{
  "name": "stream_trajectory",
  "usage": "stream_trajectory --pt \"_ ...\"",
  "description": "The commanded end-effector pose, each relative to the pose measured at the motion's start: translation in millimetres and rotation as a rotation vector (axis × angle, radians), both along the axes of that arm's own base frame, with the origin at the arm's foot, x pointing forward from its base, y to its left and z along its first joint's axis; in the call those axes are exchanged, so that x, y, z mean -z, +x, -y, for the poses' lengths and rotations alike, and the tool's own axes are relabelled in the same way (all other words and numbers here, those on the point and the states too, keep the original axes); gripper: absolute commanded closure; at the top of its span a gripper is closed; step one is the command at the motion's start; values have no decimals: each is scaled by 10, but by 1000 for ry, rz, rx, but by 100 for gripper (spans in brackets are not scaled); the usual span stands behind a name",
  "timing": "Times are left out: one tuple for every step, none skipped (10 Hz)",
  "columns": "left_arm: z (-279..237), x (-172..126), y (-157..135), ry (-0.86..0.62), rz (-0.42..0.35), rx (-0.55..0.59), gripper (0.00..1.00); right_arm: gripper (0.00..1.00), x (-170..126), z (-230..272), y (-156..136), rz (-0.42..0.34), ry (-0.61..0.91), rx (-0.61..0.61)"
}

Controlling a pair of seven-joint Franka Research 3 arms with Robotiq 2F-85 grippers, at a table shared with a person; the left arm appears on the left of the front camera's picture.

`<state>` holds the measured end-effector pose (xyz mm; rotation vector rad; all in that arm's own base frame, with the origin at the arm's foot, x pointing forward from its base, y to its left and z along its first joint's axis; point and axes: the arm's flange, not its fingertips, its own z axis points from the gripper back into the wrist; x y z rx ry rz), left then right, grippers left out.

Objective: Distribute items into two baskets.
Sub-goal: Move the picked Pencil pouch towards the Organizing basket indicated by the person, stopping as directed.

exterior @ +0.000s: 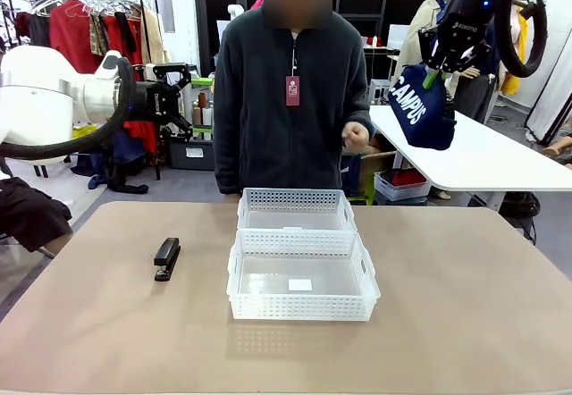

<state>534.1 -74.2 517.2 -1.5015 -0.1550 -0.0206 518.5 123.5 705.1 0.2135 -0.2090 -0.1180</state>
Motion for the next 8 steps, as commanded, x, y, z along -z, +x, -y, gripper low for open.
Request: stream_trajectory --pt "-6 -24 -10 -2 1 -1 0 100 -32 -1 -26 4 -1 -1" --pt "-6 -24 -10 -2 1 -1 0 100 -32 -1 -26 4 -1 -1" --pt "-6 -24 -10 -2 1 -1 0 100 -32 -1 -26 4 -1 -1" --pt "-6 -24 -10 -2 1 -1 0 100 -32 -1 -26 4 -1 -1" --pt "-6 -24 -10 -2 1 -1 0 100 -32 -1 -26 4 -1 -1" --pt "-6 -24 -10 -2 1 -1 0 100 -32 -1 -26 4 -1 -1" --pt "-6 -24 -10 -2 1 -1 0 100 -32 -1 -26 4 -1 -1" --pt "-6 -24 -10 -2 1 -1 0 100 -32 -1 -26 4 -1 -1"
